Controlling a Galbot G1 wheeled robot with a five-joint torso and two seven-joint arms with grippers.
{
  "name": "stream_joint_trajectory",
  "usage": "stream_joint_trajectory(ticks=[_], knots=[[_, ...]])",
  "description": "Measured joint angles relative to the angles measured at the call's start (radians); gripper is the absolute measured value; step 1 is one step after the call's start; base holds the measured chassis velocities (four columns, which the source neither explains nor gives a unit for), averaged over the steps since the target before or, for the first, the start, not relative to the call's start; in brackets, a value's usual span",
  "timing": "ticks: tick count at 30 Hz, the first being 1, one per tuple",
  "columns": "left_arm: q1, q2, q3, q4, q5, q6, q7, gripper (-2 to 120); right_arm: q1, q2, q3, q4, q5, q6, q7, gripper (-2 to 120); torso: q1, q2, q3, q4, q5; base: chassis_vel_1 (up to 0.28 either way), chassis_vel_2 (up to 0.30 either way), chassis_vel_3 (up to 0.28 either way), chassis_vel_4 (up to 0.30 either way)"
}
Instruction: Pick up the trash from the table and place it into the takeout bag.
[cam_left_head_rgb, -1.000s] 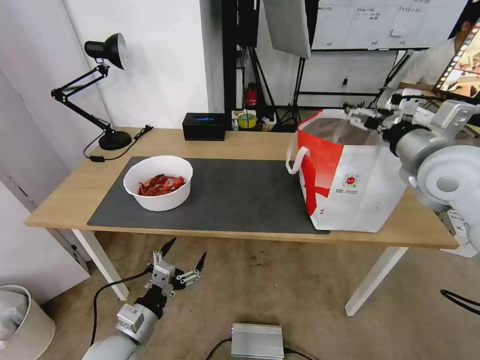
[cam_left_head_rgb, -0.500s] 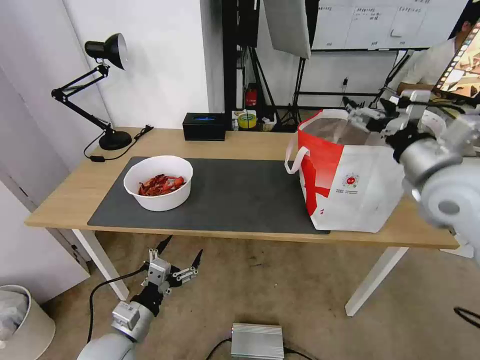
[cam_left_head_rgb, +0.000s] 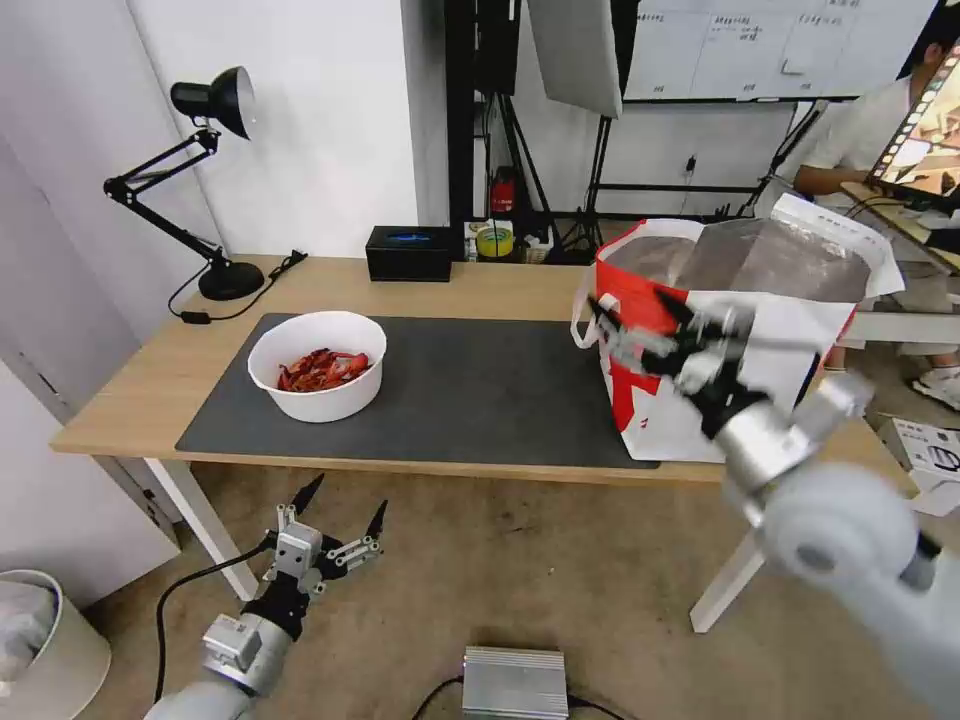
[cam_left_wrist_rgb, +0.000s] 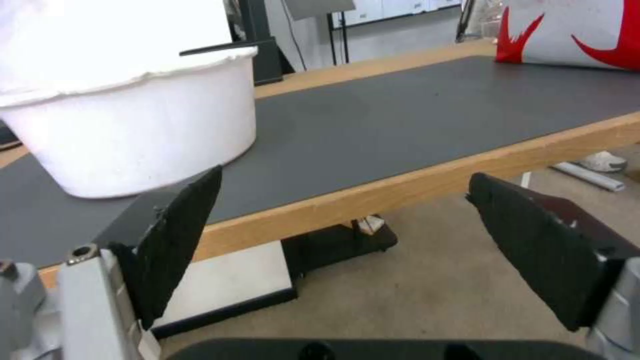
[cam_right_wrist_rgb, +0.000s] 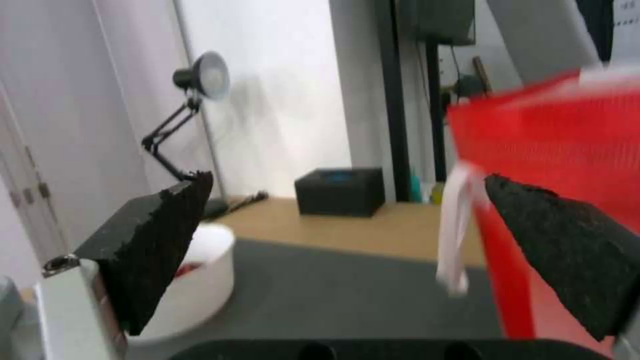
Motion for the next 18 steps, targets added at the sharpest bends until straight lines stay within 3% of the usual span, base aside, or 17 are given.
stream_joint_trajectory(ticks=[4,8,18], knots=[[0.000,0.000,0.000,0.000,0.000,0.000,0.000,100,-0.061,0.024,0.001,-0.006,-0.057,0.032,-0.018,100,0.000,0.000,0.000,0.0001,-0.0001,0.000,0.000,0.000,0.000],[0.002,0.002,-0.002,0.001,0.000,-0.002,0.000,100,-0.195,0.078,-0.013,-0.041,-0.199,0.104,-0.061,100,0.000,0.000,0.000,0.0001,-0.0001,0.000,0.000,0.000,0.000],[0.008,0.002,-0.006,0.001,-0.002,-0.007,0.001,100,-0.352,0.134,-0.031,-0.108,-0.303,0.207,-0.093,100,0.000,0.000,0.000,0.0001,0.0000,0.000,0.000,0.000,0.000]])
